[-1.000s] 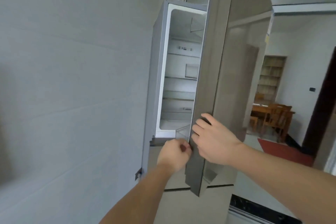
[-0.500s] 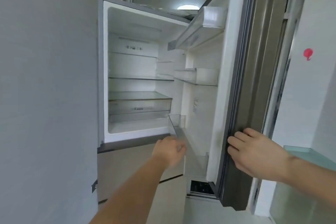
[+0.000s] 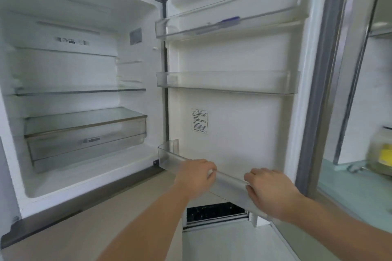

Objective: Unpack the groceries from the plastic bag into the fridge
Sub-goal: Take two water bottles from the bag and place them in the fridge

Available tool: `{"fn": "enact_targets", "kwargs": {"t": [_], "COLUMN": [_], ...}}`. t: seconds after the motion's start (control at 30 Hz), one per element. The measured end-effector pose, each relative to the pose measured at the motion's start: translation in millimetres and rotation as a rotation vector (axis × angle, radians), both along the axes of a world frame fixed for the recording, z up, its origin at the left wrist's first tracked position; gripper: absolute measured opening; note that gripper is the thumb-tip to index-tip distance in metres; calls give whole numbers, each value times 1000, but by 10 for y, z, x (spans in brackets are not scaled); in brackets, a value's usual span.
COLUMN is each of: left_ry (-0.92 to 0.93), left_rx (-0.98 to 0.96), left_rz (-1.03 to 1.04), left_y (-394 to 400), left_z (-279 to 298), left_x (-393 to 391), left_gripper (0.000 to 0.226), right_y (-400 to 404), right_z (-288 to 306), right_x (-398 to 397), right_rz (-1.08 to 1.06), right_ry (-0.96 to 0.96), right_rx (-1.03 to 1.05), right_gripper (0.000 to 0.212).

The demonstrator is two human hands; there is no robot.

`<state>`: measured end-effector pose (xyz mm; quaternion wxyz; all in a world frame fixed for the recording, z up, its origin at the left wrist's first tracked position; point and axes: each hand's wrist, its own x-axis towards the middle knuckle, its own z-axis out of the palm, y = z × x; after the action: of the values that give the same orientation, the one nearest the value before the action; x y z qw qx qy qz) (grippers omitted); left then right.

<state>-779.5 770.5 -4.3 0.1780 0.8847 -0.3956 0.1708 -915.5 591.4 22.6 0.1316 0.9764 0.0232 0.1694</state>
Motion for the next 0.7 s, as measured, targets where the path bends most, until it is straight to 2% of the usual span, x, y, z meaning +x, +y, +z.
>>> {"fn": "enact_targets", "kwargs": {"t": [0.13,0.27,0.4,0.7], "left_ry": [39,60,127,137], "left_rx": [-99,-130,-160,-5], "left_rz": [-9,-54,-47,56], "left_y": [-307,-643,-955,-1526], "left_z": [-40,-41,-15,169], "left_x": [286,443,599,892], "left_gripper": [25,24,22,27], "right_y": [-291,-684,-1103,-1805], "right_z": [-74,-83,-112,-127], "right_x": [227,462,700,1266], "right_rz": [-151,-212,-226,-185], "right_ry": [14,-39,-50,-49], "right_rx": [207,154,176,298], "right_gripper": [19,27,26,27]}}
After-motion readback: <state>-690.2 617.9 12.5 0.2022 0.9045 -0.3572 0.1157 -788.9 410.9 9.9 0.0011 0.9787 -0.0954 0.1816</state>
